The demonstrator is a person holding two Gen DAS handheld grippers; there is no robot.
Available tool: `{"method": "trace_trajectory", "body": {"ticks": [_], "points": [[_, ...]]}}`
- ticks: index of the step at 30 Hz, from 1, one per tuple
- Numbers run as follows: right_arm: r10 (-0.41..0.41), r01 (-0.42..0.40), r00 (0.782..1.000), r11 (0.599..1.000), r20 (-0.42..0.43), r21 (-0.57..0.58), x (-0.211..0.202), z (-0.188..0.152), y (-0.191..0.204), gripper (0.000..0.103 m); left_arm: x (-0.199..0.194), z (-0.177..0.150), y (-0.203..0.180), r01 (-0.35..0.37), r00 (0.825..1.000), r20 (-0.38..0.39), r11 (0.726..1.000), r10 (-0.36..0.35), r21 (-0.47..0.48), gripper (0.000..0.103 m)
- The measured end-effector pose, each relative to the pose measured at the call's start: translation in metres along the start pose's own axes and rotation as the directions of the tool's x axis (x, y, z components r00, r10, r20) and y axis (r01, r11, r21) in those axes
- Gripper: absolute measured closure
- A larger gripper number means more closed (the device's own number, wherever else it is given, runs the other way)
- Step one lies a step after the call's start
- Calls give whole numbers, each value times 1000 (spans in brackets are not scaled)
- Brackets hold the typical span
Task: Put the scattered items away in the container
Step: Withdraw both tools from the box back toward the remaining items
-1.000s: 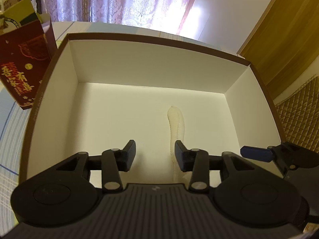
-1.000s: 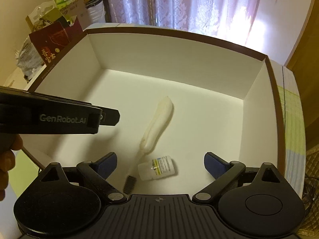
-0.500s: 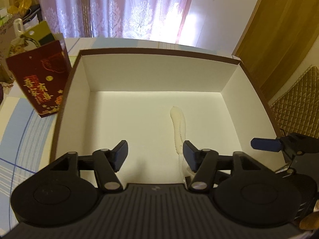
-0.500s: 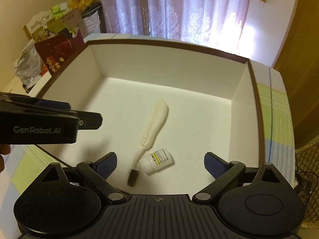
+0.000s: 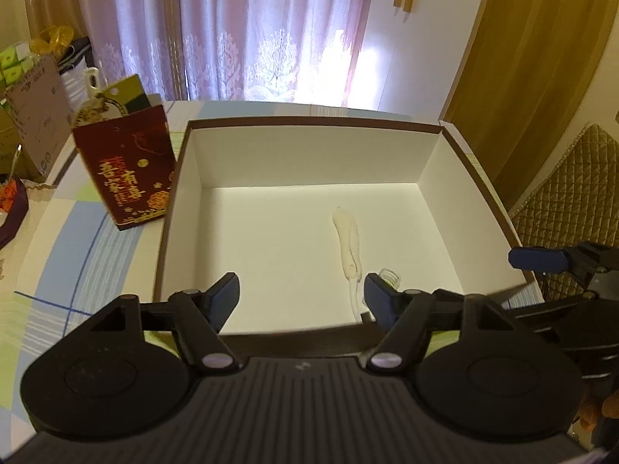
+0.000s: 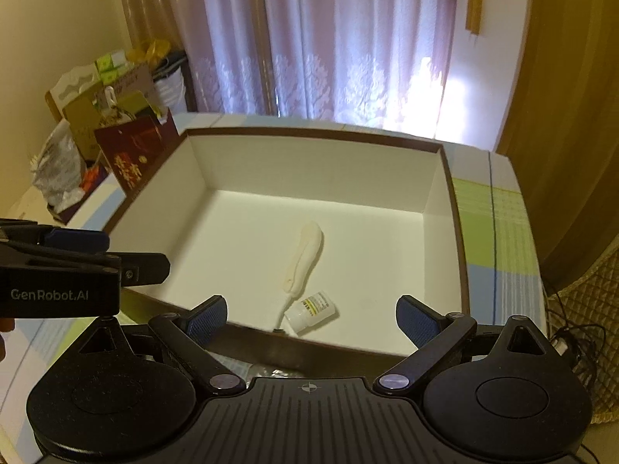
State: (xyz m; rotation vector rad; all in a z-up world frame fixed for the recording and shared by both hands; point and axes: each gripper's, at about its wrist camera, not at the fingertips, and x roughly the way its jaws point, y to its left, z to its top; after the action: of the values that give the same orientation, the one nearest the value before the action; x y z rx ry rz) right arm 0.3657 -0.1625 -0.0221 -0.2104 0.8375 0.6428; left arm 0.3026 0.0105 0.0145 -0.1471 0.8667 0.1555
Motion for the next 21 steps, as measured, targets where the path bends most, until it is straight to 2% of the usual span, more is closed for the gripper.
{"method": "trace_trajectory", "body": {"ticks": [7, 15, 21], "points": [[-11, 11, 999, 1000, 38, -1, -28, -15, 13, 4, -34, -18, 0, -20, 999, 34, 1000, 20, 9, 24], [-42, 41, 998, 999, 44, 29, -48, -33, 15, 4, -59, -39, 7, -34, 998, 48, 999, 33, 11, 21], [-65, 60, 996, 996, 65, 67, -60, -55, 7, 4, -66, -65, 19, -51, 998, 23, 999, 51, 2, 18]]}}
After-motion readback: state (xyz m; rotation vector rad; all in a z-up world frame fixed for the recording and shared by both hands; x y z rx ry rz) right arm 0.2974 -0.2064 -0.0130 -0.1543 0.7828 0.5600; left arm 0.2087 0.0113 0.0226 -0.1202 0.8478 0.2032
